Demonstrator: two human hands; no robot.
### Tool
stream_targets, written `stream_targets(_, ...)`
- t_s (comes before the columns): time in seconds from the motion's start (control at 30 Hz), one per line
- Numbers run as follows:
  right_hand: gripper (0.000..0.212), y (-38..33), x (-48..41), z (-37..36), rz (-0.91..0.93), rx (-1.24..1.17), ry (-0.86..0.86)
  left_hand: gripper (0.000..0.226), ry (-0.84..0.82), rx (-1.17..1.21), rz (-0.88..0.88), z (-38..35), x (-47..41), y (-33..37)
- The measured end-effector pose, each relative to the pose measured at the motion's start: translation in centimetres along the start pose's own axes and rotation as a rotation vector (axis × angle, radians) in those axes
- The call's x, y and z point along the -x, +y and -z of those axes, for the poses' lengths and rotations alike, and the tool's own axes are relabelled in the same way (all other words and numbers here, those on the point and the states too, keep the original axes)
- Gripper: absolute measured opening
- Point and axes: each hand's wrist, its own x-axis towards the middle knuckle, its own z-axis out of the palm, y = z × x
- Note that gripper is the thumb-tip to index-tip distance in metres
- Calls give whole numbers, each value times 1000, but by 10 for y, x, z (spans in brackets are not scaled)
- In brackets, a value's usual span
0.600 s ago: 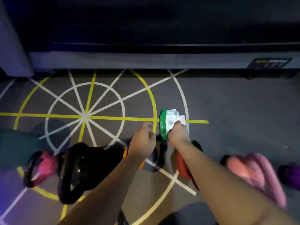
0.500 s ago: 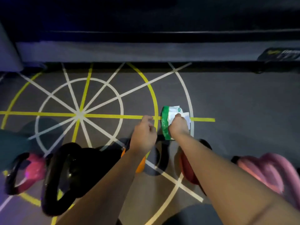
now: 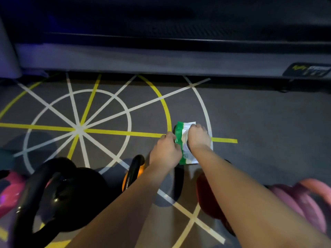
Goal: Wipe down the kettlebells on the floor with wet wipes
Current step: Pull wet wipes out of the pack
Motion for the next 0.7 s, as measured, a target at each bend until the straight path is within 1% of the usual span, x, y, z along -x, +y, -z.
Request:
stream_targets(0.07,42,1,7,19,37,21,6,32,-27,1,8,5,1,-4)
stream_targets(0.13,39,3,18,40,81,14,-4,30,-20,57,20,12,1,-4)
stream_targets(0.2,37,3,32,62,133,1,21,36,7,108,25,21,4,4)
stream_targets(0.23,36,3,41,73,165,-8,43,46,1,134,40,26,6,8)
stream_targets(0.27,36,2,52,85,200,-20,59,62,-20,174,71,34,11,15)
stream_targets(0.33,32,2,74,114,275,-74,106,97,-76,346,161,54,22,27)
stream_targets(0.37,26,2,87,130,311,-123,130,108,-94,458,200,66,30,32)
stream_targets(0.4,21,2,101,148,347,-179,151,112,-111,553,216,80,41,38)
stream_targets(0.43,17,2,114,166,381,-240,172,108,-123,622,196,94,51,42)
stream_targets(0.5,13,3,146,200,438,-371,181,78,-172,743,118,117,79,53)
stream_targets(0.53,13,5,163,215,465,-442,165,68,-186,816,87,127,94,60)
stream_targets(0.6,14,11,197,240,490,-585,121,67,-183,927,55,146,123,74)
stream_targets(0.67,13,18,229,259,486,-724,86,67,-189,966,42,162,157,87)
stream_targets(0.7,11,23,242,265,471,-833,82,65,-209,968,48,169,171,92)
